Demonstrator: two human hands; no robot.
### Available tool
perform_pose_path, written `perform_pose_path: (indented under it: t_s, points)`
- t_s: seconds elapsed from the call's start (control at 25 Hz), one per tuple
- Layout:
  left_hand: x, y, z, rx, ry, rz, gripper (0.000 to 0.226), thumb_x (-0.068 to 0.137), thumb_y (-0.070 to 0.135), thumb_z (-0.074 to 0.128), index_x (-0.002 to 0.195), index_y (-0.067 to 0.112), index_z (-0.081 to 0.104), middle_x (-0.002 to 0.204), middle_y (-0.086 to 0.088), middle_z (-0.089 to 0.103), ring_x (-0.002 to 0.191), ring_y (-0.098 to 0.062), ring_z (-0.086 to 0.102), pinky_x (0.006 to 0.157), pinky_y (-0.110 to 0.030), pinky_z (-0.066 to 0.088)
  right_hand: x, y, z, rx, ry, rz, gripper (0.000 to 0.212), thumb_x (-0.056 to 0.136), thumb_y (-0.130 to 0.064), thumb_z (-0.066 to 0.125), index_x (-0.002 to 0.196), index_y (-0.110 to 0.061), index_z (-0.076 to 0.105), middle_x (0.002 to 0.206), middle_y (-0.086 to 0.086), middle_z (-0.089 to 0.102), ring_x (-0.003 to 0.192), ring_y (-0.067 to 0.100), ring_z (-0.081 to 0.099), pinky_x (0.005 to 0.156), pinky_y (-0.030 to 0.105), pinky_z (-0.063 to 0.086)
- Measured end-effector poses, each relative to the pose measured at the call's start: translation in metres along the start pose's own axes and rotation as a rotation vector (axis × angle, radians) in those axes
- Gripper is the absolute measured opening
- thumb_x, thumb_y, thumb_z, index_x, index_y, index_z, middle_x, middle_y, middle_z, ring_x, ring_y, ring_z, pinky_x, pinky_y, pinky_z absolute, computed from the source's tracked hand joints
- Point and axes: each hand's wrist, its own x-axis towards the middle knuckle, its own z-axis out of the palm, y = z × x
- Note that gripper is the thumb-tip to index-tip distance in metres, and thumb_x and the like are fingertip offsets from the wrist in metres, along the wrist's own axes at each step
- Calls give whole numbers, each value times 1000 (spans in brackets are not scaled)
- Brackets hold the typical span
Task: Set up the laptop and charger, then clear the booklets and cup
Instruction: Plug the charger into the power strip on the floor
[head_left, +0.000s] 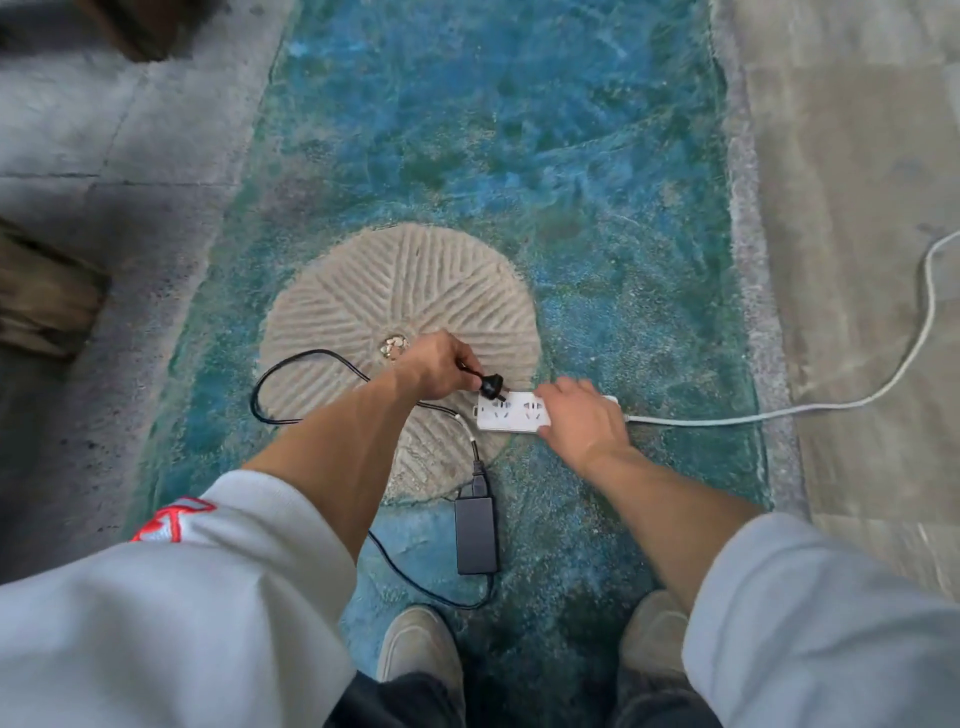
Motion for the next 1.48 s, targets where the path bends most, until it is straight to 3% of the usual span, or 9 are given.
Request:
perform_pose_path:
  t_s: [0.12, 0.2, 0.48, 0.88, 1.08, 1.28, 1.48]
  points:
    - [-6, -3, 14, 25, -22, -22, 18, 83, 22, 77, 101, 18, 77, 95, 3, 75, 78, -9, 62, 68, -21, 45, 4, 20, 5, -93, -104, -9, 76, 80, -32, 76, 144, -22, 37, 138, 4, 47, 124, 24, 46, 103, 43, 38]
    - [-11, -8, 20, 40, -1, -51, 17, 82, 27, 77, 99, 23, 77, 94, 7, 75, 79, -9, 65, 70, -23, 51, 7, 24, 13, -103, -157, -5, 83, 81, -34, 75, 149, -23, 29, 143, 4, 43, 128, 25, 44, 106, 46, 36]
    - [-17, -7, 26, 126, 74, -64, 14, 81, 36, 75, 94, 30, 78, 86, 7, 75, 77, -14, 67, 67, -26, 55, 13, 29, 22, -80, -64, -8, 60, 85, -30, 69, 138, -26, 41, 128, 5, 53, 118, 27, 49, 103, 42, 38]
    - [-22, 8, 34, 191, 76, -10, 17, 88, 32, 68, 98, 22, 77, 82, -2, 73, 73, -21, 68, 68, -35, 58, 16, 33, 23, -43, -41, -15, 59, 84, -36, 71, 136, -29, 46, 123, 2, 55, 113, 23, 48, 94, 39, 42]
    - [-23, 9, 40, 158, 100, -39, 17, 88, 31, 68, 97, 21, 77, 80, -2, 73, 71, -19, 67, 60, -27, 51, 15, 34, 22, -47, -34, -28, 59, 84, -37, 71, 137, -31, 45, 122, 2, 55, 113, 23, 48, 94, 39, 42]
    - [-23, 22, 39, 361, 73, 23, 20, 93, 29, 60, 93, 13, 72, 68, 0, 61, 59, -17, 56, 47, -25, 36, 16, 35, 23, -65, -22, -44, 60, 84, -38, 70, 139, -32, 44, 121, 3, 55, 113, 23, 49, 94, 40, 43]
    - [-25, 36, 48, 609, 58, 135, 27, 100, 28, 51, 112, 8, 64, 79, -4, 52, 70, -24, 55, 62, -32, 45, 17, 38, 25, -66, 0, -60, 61, 83, -40, 70, 138, -34, 45, 117, 1, 56, 110, 22, 49, 92, 39, 43]
